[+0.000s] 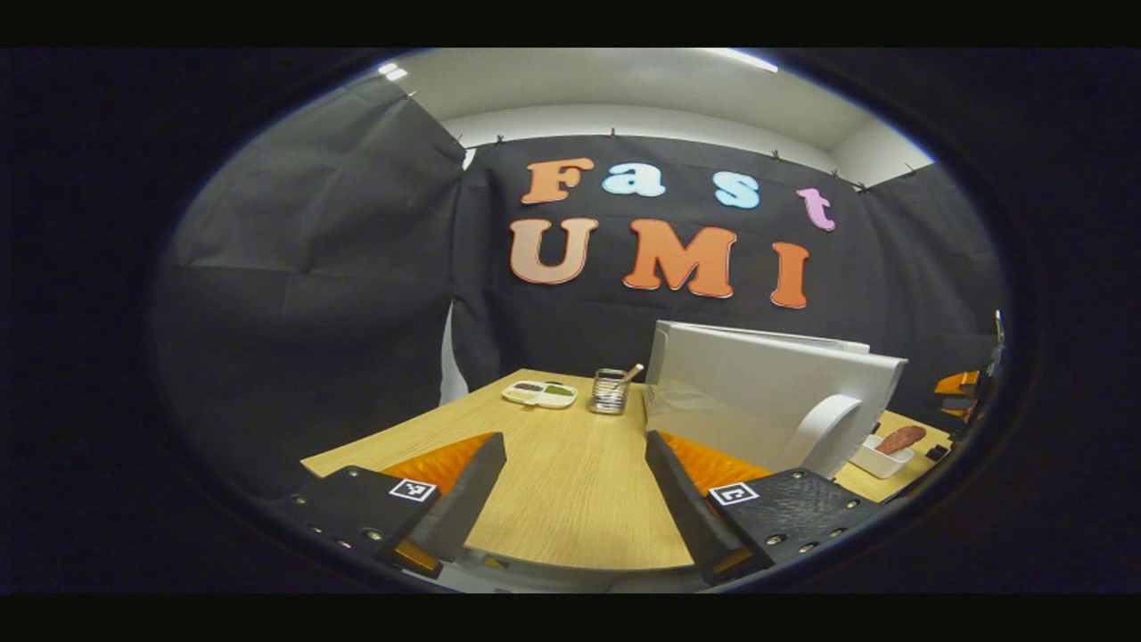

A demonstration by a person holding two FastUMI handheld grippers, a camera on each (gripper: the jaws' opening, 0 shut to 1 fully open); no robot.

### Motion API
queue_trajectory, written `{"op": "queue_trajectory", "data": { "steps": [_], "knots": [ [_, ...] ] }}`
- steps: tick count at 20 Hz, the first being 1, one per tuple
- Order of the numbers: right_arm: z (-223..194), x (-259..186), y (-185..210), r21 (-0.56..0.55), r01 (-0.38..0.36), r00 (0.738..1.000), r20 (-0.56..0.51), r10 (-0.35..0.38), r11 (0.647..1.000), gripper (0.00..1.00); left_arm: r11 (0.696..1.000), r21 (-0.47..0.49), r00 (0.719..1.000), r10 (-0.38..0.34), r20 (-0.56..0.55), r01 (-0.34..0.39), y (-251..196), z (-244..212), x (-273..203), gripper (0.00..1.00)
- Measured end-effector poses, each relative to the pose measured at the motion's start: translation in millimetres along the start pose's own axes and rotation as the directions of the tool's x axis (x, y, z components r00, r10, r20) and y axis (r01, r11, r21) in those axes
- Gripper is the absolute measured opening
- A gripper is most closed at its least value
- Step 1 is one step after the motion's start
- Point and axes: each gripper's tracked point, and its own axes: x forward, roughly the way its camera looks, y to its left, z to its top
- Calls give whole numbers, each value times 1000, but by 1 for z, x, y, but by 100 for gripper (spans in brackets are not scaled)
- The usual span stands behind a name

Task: Open the microwave oven with the left hand, put the food in, and close the microwave oven.

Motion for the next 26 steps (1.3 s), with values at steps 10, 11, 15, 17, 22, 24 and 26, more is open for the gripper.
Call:
{"op": "queue_trajectory", "data": {
  "steps": [10, 11, 15, 17, 22, 24, 26],
  "knots": [
    [-66, 11, -11, 355, -64, 993, -66, 93, 933, 86, 1000, 14, 1000, 1, -16, -1, -1, -1, 14, 94],
    [-69, 14, -9, 361, -66, 993, -68, 96, 930, 83, 1000, 14, 1000, 0, -17, 0, -1, -1, 14, 94],
    [-82, 25, -5, 363, -61, 992, -81, 97, 930, 68, 1000, 10, 1000, -10, -13, 10, -5, -2, 15, 93],
    [-81, 30, -9, 379, -43, 995, -72, 76, 924, 54, 1000, 19, 1000, -7, -20, 7, -5, -3, 14, 93],
    [-80, 30, -9, 433, -42, 994, -71, 80, 900, 17, 1000, 10, 1000, -7, -30, 7, -4, -7, 15, 93],
    [-78, 31, -6, 398, -41, 995, -70, 75, 916, 13, 1000, 7, 999, -1, -34, 1, -2, -7, 16, 93],
    [-67, 31, -2, 379, -50, 996, -55, 77, 924, 13, 1000, 15, 1000, 3, -25, -2, -2, -4, 15, 94]
  ]
}}
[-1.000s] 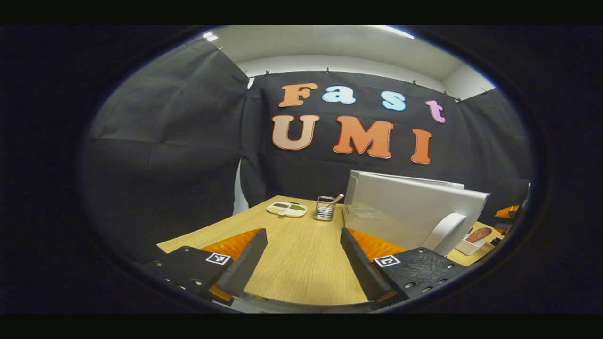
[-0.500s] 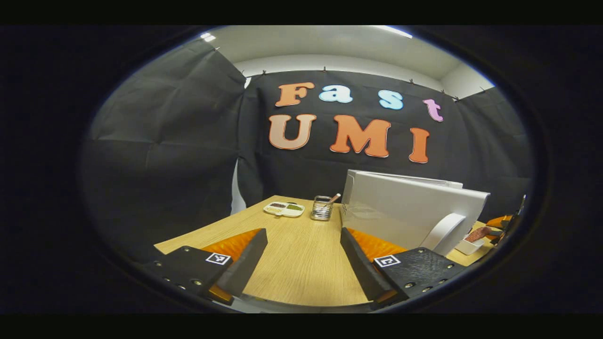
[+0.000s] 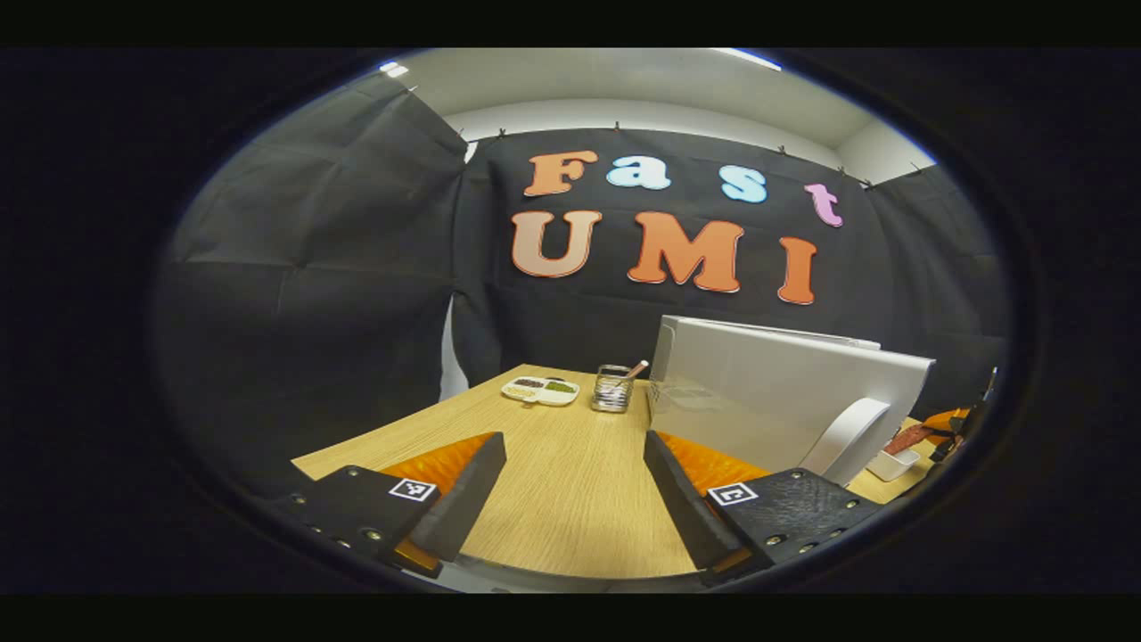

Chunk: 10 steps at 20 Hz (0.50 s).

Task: Open the microwave oven with the left hand, put the food in, and close the microwave oven.

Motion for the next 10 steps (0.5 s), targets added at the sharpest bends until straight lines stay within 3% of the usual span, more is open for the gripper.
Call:
{"op": "queue_trajectory", "data": {
  "steps": [10],
  "knots": [
    [21, 6, 73, -52, -107, 993, 36, 109, 993, 13, 1000, -1, 1000, 0, 4, 0, 2, 1, 3, 93]
  ]
}}
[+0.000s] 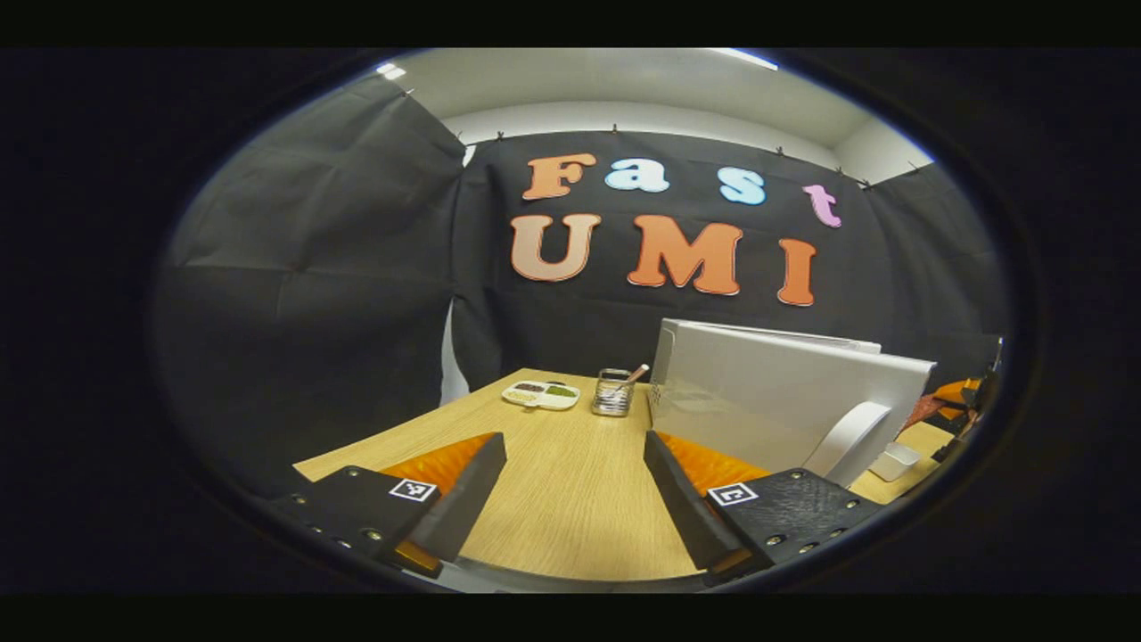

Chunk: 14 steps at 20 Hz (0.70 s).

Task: Open the microwave oven with the left hand, put the food in, and close the microwave oven.

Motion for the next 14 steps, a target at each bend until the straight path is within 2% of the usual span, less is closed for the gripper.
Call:
{"op": "queue_trajectory", "data": {
  "steps": [8, 14],
  "knots": [
    [-28, 28, 90, -36, -135, 990, -50, 133, 990, 13, 1000, -29, 1000, -10, -6, 10, 3, -5, 0, 93],
    [-57, 53, 144, -34, -192, 980, -54, 190, 981, 13, 1000, -16, 1000, -4, 21, 4, 9, 1, 1, 92]
  ]
}}
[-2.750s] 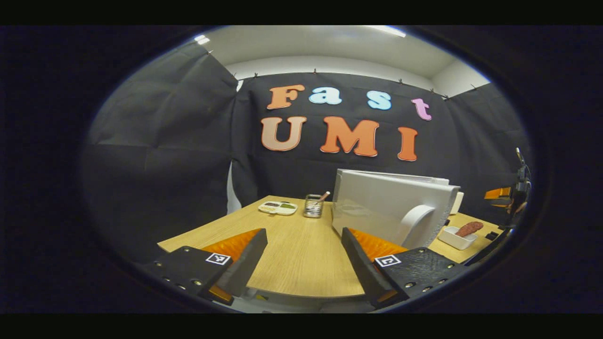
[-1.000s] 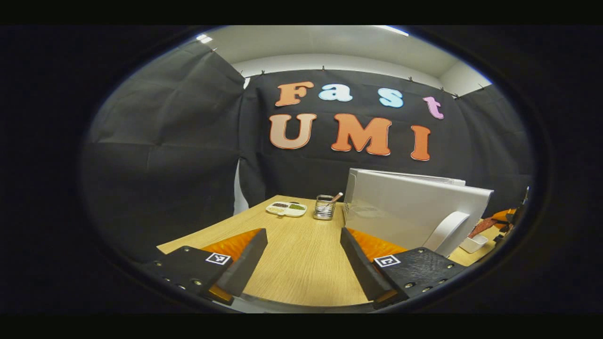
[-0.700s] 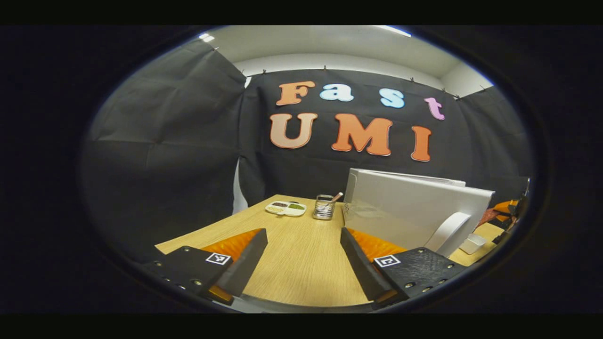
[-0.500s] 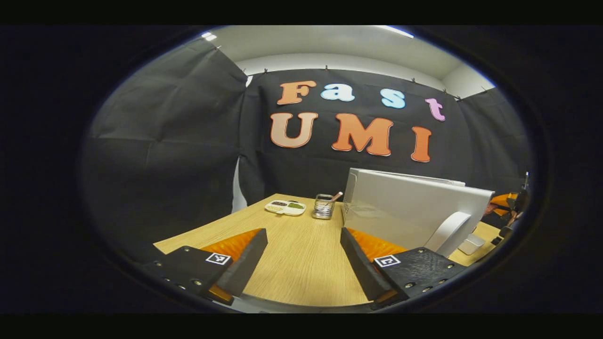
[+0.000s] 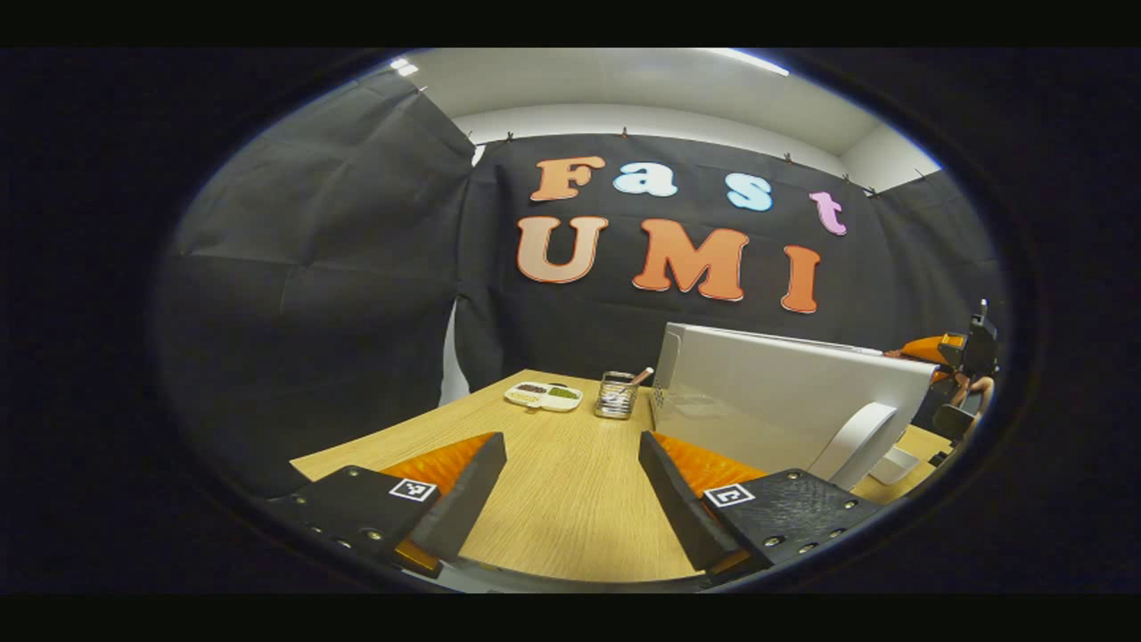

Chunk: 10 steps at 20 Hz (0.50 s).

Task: Open the microwave oven with the left hand, put the food in, and close the microwave oven.

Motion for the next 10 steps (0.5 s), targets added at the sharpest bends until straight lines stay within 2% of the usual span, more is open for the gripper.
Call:
{"op": "queue_trajectory", "data": {
  "steps": [3, 10],
  "knots": [
    [-18, 19, 19, 4, -18, 1000, -5, 18, 1000, 13, 1000, 4, 1000, -12, 5, 12, -3, 3, 2, 92],
    [-59, 66, 31, -43, 9, 1000, 10, -9, 999, 13, 1000, 10, 1000, -9, 27, 9, 2, 12, 1, 92]
  ]
}}
